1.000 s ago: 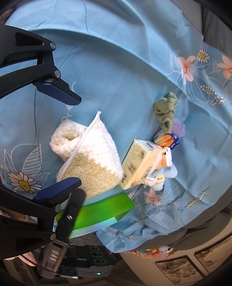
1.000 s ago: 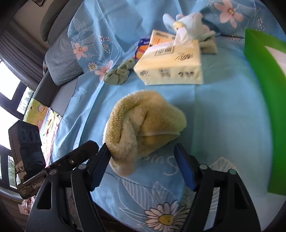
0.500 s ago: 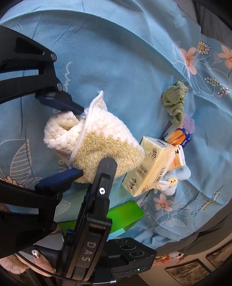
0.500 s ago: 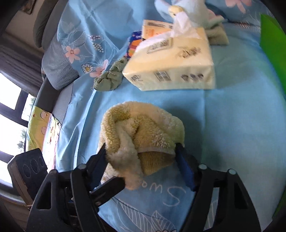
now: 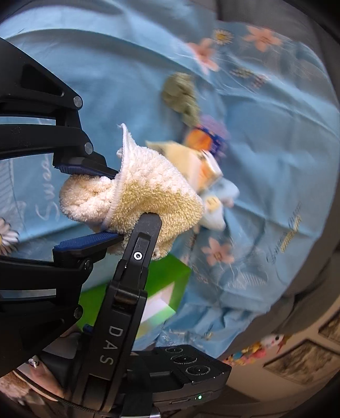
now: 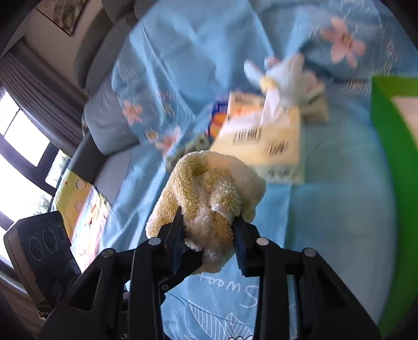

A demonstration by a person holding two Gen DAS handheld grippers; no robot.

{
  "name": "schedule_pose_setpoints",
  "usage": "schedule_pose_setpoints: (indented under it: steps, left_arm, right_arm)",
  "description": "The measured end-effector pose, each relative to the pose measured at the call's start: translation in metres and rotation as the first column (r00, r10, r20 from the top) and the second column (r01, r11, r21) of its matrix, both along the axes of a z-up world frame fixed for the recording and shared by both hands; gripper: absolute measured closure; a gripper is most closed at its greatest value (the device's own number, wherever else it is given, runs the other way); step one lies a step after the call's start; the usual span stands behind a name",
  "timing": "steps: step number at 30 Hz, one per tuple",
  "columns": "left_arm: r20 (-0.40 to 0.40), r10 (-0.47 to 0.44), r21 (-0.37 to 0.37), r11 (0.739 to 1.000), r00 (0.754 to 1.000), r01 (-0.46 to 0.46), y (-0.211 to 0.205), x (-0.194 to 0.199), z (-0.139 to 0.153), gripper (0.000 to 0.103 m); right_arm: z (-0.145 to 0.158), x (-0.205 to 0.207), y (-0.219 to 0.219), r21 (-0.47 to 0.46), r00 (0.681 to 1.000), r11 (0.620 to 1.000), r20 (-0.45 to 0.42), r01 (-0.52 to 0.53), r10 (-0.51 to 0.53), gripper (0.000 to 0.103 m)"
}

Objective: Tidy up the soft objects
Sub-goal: 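Lift the cream towel with the right tool, then carry the towel into the green box and open the right tool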

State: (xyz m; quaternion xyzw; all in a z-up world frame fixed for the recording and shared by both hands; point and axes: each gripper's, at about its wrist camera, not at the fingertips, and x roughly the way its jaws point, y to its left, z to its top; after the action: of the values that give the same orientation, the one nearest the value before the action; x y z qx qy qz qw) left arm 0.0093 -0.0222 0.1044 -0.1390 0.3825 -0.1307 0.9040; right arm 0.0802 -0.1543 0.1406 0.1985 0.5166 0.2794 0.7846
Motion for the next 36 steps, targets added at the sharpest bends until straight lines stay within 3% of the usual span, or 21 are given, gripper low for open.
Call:
schedule_pose_setpoints:
  steps: [6,12,23,36]
  left_arm:
    - [0.089,-0.102,0.055,0.994,0.991,0.097,-0.057,0.014,0.035,0.064]
    - [0.11,-0.2,0.07,0.979,0.974,0.193,-0.106,0.03,0.044,0.064]
    - [0.045,-0.321,0.078,0.945,0.946,0.317,-0.176,0.061,0.028,0.064]
    - [-0.093,-0.394,0.044,0.916,0.914,0.399,-0.213,0.094,-0.005,0.064]
  right_arm:
    - [0.043,-0.002,-0.056,-0.015,0.979,0.99,0.152,0.143,-0.139,0.07]
    - [0.056,-0.003,-0.11,-0.007,0.945,0.965,0.2,0.263,-0.257,0.07]
    - [0.039,-0.003,-0.19,-0.002,0.888,0.897,0.141,0.443,-0.438,0.07]
    - [-0.001,0.008,-0.227,-0.063,0.842,0.84,0.03,0.54,-0.539,0.07]
